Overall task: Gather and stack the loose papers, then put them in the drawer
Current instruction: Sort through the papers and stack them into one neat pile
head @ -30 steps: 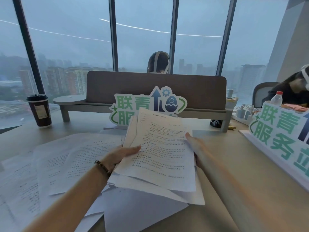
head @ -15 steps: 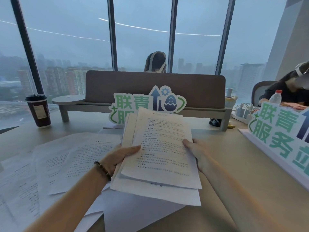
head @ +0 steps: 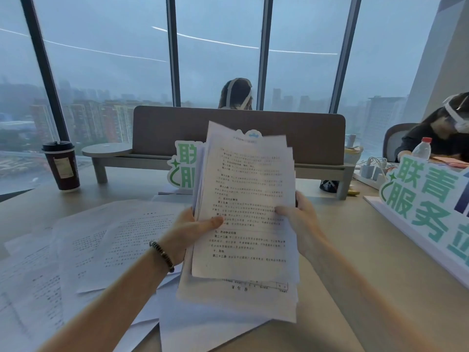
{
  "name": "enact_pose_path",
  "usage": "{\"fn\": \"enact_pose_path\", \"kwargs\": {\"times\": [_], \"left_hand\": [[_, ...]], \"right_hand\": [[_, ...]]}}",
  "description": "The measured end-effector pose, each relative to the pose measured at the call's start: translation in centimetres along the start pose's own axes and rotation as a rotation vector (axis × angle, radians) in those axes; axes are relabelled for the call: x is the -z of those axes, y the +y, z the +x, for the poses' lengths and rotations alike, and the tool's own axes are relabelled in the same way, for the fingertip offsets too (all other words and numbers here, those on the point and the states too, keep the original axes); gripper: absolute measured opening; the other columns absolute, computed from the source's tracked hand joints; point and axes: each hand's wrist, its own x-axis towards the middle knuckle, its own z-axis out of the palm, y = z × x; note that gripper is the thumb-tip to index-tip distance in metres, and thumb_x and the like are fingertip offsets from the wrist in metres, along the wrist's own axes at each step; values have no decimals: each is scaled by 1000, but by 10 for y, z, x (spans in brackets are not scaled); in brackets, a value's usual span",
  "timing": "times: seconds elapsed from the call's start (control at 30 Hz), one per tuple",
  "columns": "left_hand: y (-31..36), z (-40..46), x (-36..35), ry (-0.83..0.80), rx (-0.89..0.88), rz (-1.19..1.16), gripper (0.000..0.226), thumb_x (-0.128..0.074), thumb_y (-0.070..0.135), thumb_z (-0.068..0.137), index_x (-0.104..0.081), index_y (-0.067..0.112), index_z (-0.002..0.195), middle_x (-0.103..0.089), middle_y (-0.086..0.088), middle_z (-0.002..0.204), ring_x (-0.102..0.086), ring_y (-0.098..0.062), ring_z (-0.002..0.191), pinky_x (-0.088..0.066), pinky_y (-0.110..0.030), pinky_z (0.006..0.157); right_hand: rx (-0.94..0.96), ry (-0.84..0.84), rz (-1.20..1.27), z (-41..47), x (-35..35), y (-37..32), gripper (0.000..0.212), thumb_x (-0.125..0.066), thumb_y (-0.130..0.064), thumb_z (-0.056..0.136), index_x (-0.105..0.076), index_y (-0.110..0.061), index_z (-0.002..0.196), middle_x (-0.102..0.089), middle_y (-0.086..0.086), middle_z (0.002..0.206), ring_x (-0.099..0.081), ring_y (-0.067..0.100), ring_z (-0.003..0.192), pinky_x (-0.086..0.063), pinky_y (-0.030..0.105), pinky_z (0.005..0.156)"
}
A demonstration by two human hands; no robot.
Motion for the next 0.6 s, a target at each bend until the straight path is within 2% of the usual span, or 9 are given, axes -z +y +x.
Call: {"fn": "enact_pose_path", "kwargs": {"times": [0.07,0.13,0.27,0.37,0.43,0.53,0.6], "left_hand": [[3,2,-4,91,-64,20,21,-70,6,84,-69,5,106,-75,-16,104,-73,-33,91,-59,-50,80],[7,4,-8,174,-127,15,15,-71,6,84,-72,11,98,-75,-12,102,-73,-30,92,-58,-50,84],[12,6,-13,225,-241,-25,17,-70,6,86,-72,16,100,-76,-6,101,-73,-23,92,-60,-42,78],[9,4,-14,230,-252,-64,15,-70,8,86,-72,14,99,-77,-3,95,-74,-21,87,-61,-37,73],[3,2,-13,200,-217,-85,17,-72,13,84,-73,10,101,-77,-7,97,-74,-25,90,-61,-40,76],[-4,1,-10,162,-182,-72,38,-84,28,71,-74,8,102,-77,-11,98,-73,-30,92,-60,-44,79],[-5,1,-9,161,-176,-64,42,-87,29,65,-74,9,100,-77,-11,98,-73,-30,92,-60,-43,79]], "right_hand": [[137,5,-32,-4,0,-15,32,-55,1,95,-62,-27,109,-71,-4,109,-68,15,98,-56,32,73],[281,11,-93,-7,-3,-30,34,-53,-1,97,-61,-30,113,-69,-10,111,-66,8,100,-56,28,75],[459,31,-128,-10,-10,-45,32,-50,-3,98,-56,-29,117,-67,-16,111,-63,0,100,-54,23,76],[458,6,-61,-13,-12,-37,31,-54,-7,97,-55,-28,120,-68,-12,111,-66,6,101,-59,33,81],[408,-29,-4,-14,-12,-23,32,-61,-16,96,-51,-28,124,-69,-13,111,-68,8,101,-59,42,85],[327,-39,23,-16,-11,3,40,-66,-31,94,-47,-32,130,-68,-15,116,-68,6,104,-57,45,91],[296,-35,-2,-18,-12,19,38,-67,-38,93,-50,-35,127,-68,-16,117,-67,6,106,-55,46,94]]}}
